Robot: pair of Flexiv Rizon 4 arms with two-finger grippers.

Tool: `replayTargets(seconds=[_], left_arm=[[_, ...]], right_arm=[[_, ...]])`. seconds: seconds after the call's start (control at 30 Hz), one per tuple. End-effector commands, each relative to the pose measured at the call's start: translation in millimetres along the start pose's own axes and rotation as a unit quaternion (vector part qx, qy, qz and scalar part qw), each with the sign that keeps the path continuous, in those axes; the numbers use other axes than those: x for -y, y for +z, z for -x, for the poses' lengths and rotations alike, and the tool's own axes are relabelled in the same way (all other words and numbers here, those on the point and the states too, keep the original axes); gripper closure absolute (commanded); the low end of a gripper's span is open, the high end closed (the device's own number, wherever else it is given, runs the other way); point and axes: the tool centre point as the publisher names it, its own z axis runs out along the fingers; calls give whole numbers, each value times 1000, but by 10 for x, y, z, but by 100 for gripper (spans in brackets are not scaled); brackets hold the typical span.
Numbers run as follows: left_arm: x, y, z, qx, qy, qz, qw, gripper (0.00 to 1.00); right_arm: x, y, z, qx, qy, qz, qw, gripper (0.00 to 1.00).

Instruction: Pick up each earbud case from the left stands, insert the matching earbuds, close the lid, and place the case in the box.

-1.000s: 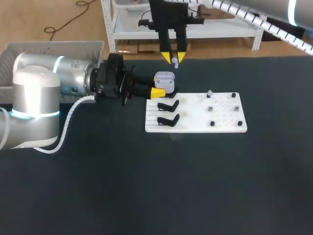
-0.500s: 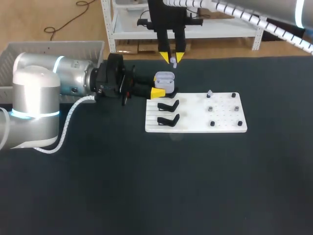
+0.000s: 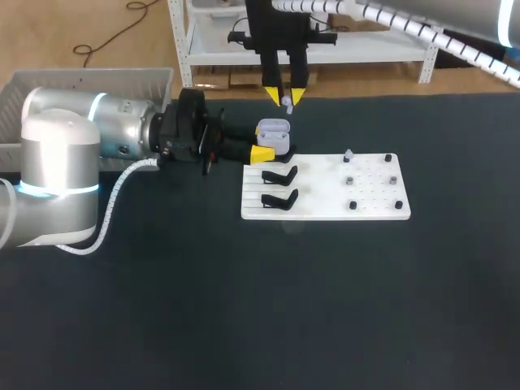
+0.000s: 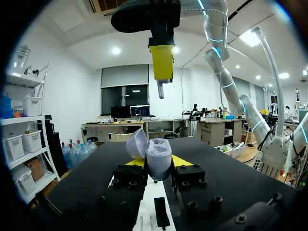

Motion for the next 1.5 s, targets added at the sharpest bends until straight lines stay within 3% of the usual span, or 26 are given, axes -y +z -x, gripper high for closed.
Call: replayTargets(seconds=[0.03,0.23,0.43,0.7,1.5], left_arm=[[-11,-2,-1,-1,0,-2,1000,100],[-11,-2,-1,-1,0,-2,1000,100],[-11,-2,-1,-1,0,-2,1000,100],[-11,-2,-1,-1,0,-2,1000,100],[-11,-2,-1,-1,0,-2,1000,100]], right_arm=[[-1,6,-13,-10,28,8,1000,100],[-51,69,-66,-27,105,18,994,100],[-95,138,-85,-21,129,5,991,100],[-164,213,-91,11,102,-19,995,100],[-203,411,13,18,90,-48,995,100]])
